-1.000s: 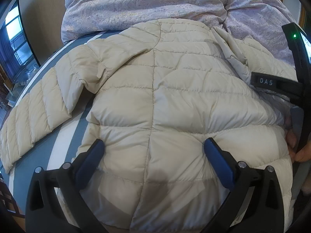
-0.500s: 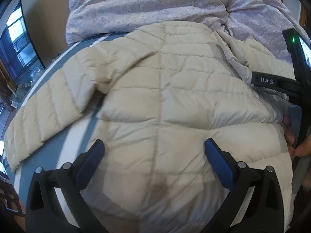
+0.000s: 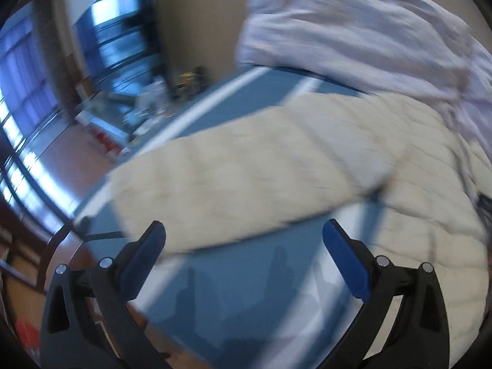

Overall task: Fold large clothes
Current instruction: 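Move the left gripper to the other sleeve and grasp its cuff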

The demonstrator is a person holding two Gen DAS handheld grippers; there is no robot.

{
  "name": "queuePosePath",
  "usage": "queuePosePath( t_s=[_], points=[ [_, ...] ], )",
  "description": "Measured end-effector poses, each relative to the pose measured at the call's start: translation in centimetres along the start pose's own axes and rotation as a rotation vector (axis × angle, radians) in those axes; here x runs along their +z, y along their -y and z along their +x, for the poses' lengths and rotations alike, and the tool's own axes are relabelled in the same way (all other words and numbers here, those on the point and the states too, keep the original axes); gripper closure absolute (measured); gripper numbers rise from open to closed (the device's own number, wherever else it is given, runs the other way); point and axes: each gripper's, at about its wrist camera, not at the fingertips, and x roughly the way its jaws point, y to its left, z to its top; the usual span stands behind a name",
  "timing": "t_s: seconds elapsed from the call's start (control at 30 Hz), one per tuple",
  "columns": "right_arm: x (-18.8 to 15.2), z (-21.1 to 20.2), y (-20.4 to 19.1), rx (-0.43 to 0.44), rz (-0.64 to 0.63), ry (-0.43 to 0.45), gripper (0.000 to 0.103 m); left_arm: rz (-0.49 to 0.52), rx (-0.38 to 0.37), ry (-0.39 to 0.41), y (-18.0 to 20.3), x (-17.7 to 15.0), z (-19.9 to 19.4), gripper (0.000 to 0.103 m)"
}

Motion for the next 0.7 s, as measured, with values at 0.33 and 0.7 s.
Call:
queuePosePath(
  t_s=[0.33, 0.7],
  points=[
    [-0.1, 0.0, 0.0, 0.0, 0.002, 0.001, 0.008, -0.185, 0.09, -0.051, -9.3, 1.0, 2.3, 0.006],
    [-0.1, 0.0, 0.0, -0.001, 0.004, 0.003, 0.008, -0.265, 0.031, -0.116, -10.3, 0.0, 4.9, 0.029]
  ],
)
